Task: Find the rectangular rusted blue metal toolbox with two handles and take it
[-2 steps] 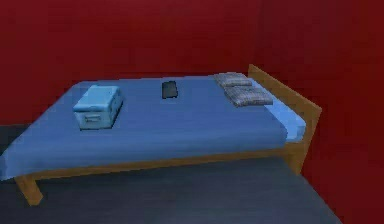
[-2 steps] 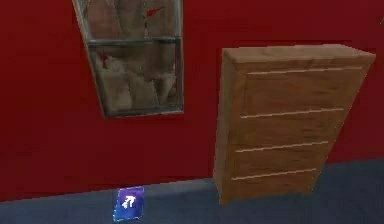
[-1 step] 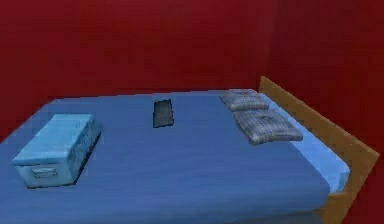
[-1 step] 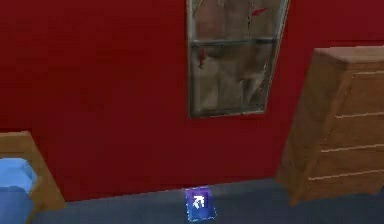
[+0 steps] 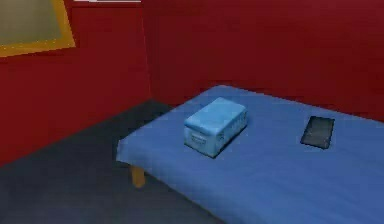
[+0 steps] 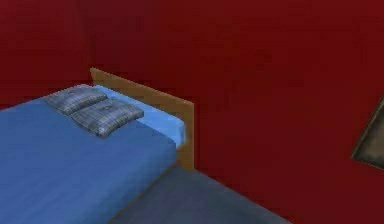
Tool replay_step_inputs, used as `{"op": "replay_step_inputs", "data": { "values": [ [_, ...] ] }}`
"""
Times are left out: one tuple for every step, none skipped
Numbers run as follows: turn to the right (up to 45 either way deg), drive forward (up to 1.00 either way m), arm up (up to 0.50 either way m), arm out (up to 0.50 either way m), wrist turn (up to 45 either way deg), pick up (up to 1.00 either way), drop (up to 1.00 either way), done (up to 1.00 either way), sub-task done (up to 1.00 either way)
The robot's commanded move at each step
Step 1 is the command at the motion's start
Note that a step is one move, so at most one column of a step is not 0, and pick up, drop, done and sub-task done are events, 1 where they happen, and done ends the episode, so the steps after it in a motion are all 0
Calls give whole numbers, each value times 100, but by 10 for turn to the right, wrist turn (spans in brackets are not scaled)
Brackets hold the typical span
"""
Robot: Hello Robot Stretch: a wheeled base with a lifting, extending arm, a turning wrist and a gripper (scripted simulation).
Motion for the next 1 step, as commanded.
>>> {"op": "replay_step_inputs", "data": {
  "values": [
    [-450,0,0,0,0,0,0,0,0]
  ]
}}
